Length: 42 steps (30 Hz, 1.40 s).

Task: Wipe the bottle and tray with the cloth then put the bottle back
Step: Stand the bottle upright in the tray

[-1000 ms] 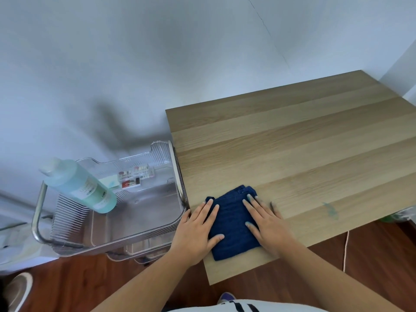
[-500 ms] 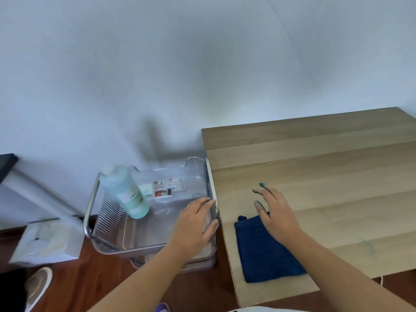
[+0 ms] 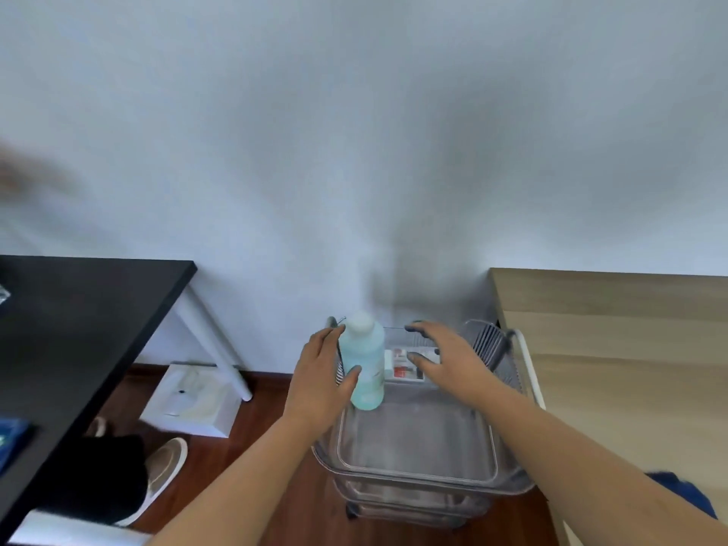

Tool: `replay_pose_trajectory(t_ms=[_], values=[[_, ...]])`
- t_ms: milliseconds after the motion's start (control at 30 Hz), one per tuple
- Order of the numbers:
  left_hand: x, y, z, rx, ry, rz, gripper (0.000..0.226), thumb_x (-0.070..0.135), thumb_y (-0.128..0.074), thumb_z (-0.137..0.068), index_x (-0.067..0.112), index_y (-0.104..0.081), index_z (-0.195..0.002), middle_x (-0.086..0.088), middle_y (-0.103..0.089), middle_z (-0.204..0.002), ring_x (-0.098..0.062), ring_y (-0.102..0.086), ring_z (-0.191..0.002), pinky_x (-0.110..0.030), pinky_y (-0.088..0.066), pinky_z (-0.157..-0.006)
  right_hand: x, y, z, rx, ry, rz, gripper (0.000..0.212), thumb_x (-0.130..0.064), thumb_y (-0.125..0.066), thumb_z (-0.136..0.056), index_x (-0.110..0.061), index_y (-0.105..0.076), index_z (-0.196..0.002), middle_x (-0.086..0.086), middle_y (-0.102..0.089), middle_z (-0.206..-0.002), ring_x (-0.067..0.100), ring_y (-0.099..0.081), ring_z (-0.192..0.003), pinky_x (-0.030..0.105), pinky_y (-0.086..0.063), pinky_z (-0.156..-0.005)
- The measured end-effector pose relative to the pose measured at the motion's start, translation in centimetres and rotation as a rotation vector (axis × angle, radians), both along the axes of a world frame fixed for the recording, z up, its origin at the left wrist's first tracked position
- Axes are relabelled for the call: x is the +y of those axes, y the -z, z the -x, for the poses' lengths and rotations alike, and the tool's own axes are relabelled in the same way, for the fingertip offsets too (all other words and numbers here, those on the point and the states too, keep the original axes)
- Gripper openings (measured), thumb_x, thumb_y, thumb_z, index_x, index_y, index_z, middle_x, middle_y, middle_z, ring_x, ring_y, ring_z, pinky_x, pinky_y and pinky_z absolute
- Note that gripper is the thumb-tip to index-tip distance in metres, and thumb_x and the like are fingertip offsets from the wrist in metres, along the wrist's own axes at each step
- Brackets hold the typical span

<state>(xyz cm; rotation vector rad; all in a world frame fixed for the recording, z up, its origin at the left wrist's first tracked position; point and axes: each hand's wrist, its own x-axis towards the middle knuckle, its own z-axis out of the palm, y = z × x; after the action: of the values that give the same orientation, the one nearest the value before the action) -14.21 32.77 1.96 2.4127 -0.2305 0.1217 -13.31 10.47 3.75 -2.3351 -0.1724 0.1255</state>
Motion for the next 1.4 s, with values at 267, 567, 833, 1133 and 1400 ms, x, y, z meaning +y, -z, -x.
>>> replay_pose_trajectory(t_ms=[267, 567, 833, 1133, 1400], values=[[3.0, 2.1, -6.0, 0.325, 0.153, -0.004, 0.091, 0.033, -0.076, -0.076, 0.024, -0.024, -0.15, 0.005, -0.026, -0.158, -0.013, -0.03, -0.141, -0.021, -0.023, -0.108, 4.1, 1.7, -4.3, 0.257, -0.026, -0.16, 0.09, -0.01, -0.081, -0.072, -0.02, -0.032, -0.146, -0.001, -0.041, -0.148, 0.016, -0.042, -0.134, 0.033, -0.043, -0.105], [2.3, 2.5, -6.3, 0.347, 0.072, 0.291, 0.068, 0.011, -0.085, -0.062, 0.043, -0.057, -0.115, 0.029, -0.061, -0.104, 0.019, -0.055, -0.098, 0.007, -0.034, -0.078, 4.5, 3.1, -5.0, 0.262, 0.022, -0.35, 0.079, 0.003, -0.082, -0.065, -0.016, -0.048, -0.134, -0.001, -0.058, -0.128, 0.016, -0.057, -0.117, 0.028, -0.056, -0.087], [-3.5, 1.1, -6.1, 0.395, 0.195, 0.32, 0.069, 0.013, -0.084, -0.063, 0.034, -0.06, -0.124, 0.021, -0.066, -0.112, 0.01, -0.057, -0.106, -0.001, -0.037, -0.084, -1.5, 2.4, -2.8, 0.268, 0.117, -0.421, 0.075, 0.003, -0.084, -0.063, -0.019, -0.054, -0.129, 0.0, -0.061, -0.125, 0.02, -0.058, -0.117, 0.041, -0.054, -0.094], [-13.2, 0.8, -7.8, 0.451, 0.393, 0.359, 0.066, 0.01, -0.083, -0.067, 0.028, -0.061, -0.127, 0.011, -0.068, -0.115, 0.013, -0.058, -0.099, -0.018, -0.05, -0.08, -10.2, 1.5, -1.4, 0.236, 0.319, -0.314, 0.076, 0.004, -0.083, -0.063, -0.017, -0.051, -0.129, 0.0, -0.061, -0.118, 0.012, -0.062, -0.1, 0.019, -0.055, -0.075], [-17.2, 1.3, -10.5, 0.407, 0.411, 0.267, 0.073, 0.008, -0.085, -0.065, 0.024, -0.058, -0.131, 0.003, -0.065, -0.126, -0.011, -0.058, -0.113, -0.023, -0.045, -0.097, -12.6, 2.2, -2.9, 0.221, 0.426, -0.29, 0.076, 0.003, -0.082, -0.064, -0.023, -0.05, -0.127, -0.001, -0.061, -0.114, 0.017, -0.06, -0.105, 0.036, -0.054, -0.091]])
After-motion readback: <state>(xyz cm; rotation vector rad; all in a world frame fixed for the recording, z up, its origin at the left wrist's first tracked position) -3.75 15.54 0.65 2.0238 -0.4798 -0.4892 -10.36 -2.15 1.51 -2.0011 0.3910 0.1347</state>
